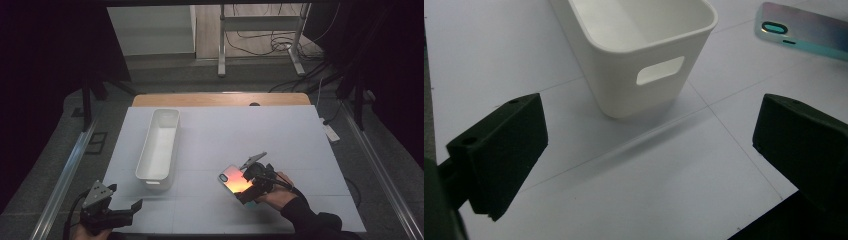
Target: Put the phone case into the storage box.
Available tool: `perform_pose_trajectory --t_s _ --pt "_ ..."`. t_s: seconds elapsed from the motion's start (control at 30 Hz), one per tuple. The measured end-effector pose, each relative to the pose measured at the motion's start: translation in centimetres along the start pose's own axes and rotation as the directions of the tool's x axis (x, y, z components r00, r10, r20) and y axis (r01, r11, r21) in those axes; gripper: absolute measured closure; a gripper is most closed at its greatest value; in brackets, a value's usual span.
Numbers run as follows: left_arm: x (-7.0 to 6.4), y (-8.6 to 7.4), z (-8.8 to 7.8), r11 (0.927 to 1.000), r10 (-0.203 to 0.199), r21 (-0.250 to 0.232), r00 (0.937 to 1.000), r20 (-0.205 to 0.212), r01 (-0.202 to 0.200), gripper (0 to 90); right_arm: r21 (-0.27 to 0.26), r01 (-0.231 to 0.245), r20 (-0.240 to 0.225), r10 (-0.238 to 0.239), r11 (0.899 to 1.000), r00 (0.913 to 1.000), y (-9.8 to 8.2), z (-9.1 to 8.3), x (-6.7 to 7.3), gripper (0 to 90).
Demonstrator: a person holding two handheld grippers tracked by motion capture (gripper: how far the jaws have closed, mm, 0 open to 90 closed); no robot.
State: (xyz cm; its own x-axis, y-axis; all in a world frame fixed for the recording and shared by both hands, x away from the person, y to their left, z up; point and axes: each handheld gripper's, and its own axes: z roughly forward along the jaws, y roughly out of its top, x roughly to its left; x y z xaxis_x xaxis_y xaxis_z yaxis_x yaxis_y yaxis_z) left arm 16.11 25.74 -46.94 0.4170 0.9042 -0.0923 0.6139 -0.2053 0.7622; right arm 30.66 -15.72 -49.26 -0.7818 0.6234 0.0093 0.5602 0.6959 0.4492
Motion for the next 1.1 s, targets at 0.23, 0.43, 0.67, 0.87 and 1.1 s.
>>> perform_pose_trajectory --t_s 0.23,0.43,0.67,0.87,1.1 --pt "0.0 0.0 0.0 1.0000 0.000 -0.001 1.0000 0.000 0.000 1.8 0.034 0.005 -0.009 -0.005 0.999 0.9999 -0.4 1.2 0.0 0.0" --pt "0.0 0.0 0.0 1.0000 0.001 -0.001 1.0000 0.000 -0.001 1.8 0.074 0.025 0.016 -0.026 0.997 0.9995 -0.6 2.1 0.2 0.0" --pt "0.0 0.0 0.0 1.0000 0.003 0.000 1.0000 -0.001 -0.003 1.8 0.086 0.041 0.033 -0.044 0.995 0.9985 -0.7 2.4 0.2 0.0" --pt "0.0 0.0 0.0 1.0000 0.003 0.001 1.0000 -0.001 -0.003 1.8 0.067 0.067 0.004 -0.068 0.995 0.9977 -0.9 1.6 -0.2 16.1" --pt "-0.1 0.0 0.0 1.0000 0.005 0.003 1.0000 -0.004 -0.005 1.7 0.077 0.069 0.007 -0.070 0.995 0.9975 -0.8 1.6 -0.2 16.8"
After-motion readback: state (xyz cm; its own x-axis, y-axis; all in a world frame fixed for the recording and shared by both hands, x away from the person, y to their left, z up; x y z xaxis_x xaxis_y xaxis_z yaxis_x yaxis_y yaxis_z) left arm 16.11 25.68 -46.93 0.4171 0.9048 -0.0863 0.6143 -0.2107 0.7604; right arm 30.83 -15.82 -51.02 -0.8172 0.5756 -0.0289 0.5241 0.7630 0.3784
